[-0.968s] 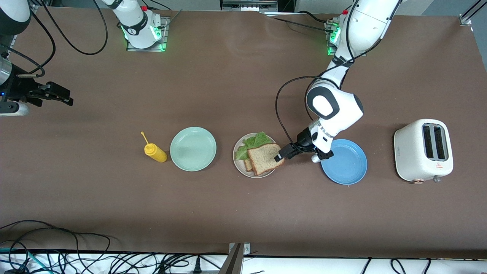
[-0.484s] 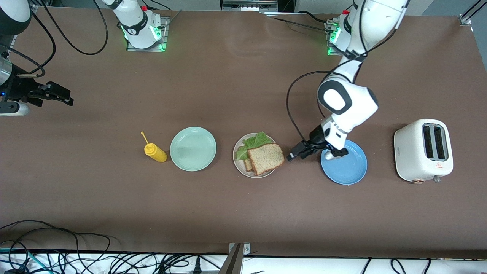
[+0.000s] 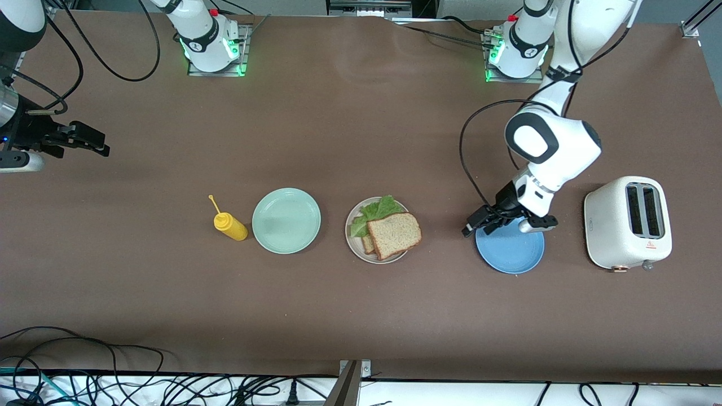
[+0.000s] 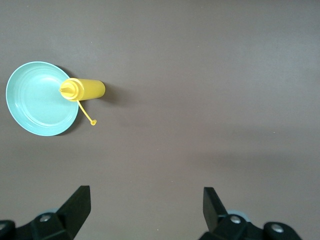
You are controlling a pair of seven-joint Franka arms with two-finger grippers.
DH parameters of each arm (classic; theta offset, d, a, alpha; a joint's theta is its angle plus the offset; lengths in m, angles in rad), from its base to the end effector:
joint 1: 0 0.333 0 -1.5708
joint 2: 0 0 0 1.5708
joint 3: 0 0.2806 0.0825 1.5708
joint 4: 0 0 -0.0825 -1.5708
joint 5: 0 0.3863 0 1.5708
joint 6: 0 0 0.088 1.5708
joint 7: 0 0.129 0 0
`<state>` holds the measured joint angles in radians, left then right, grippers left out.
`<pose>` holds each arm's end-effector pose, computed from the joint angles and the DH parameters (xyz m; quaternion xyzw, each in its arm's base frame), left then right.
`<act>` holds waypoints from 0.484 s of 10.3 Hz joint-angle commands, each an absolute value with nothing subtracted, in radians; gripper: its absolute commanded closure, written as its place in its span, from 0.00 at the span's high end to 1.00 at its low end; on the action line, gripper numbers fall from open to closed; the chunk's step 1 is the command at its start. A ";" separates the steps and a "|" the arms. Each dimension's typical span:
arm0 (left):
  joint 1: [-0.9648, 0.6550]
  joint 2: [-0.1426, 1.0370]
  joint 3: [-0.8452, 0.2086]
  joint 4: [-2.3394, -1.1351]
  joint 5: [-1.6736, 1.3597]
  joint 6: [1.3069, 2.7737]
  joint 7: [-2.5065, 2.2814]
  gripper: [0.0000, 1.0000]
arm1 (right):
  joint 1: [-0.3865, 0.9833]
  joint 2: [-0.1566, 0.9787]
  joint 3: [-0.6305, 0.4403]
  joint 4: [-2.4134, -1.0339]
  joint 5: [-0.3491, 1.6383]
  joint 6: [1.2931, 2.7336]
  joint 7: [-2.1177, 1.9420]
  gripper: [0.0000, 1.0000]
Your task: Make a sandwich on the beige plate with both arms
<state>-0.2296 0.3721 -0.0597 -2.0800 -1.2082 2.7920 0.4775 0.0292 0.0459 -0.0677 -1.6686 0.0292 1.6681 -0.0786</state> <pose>0.5805 -0.1355 0.2104 0.9340 0.1582 0.1614 0.2767 0.5711 -0.0179 0.5030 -0.9995 -0.0183 0.0223 0.0143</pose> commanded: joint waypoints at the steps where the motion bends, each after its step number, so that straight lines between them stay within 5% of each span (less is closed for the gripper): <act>1: -0.129 0.305 -0.064 -2.141 -1.047 2.709 0.482 1.00 | 0.034 0.040 -0.072 -1.674 0.043 1.663 -0.086 1.00; 5: 0.075 0.301 -0.063 -2.079 -0.656 2.484 0.465 1.00 | 0.032 0.040 -0.074 -1.674 0.043 1.661 -0.087 1.00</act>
<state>0.0093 0.3288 -0.0532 -2.0989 -0.7743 2.5724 0.4763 0.0292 0.0460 -0.0682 -1.6689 0.0295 1.6677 -0.0786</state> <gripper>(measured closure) 0.000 0.000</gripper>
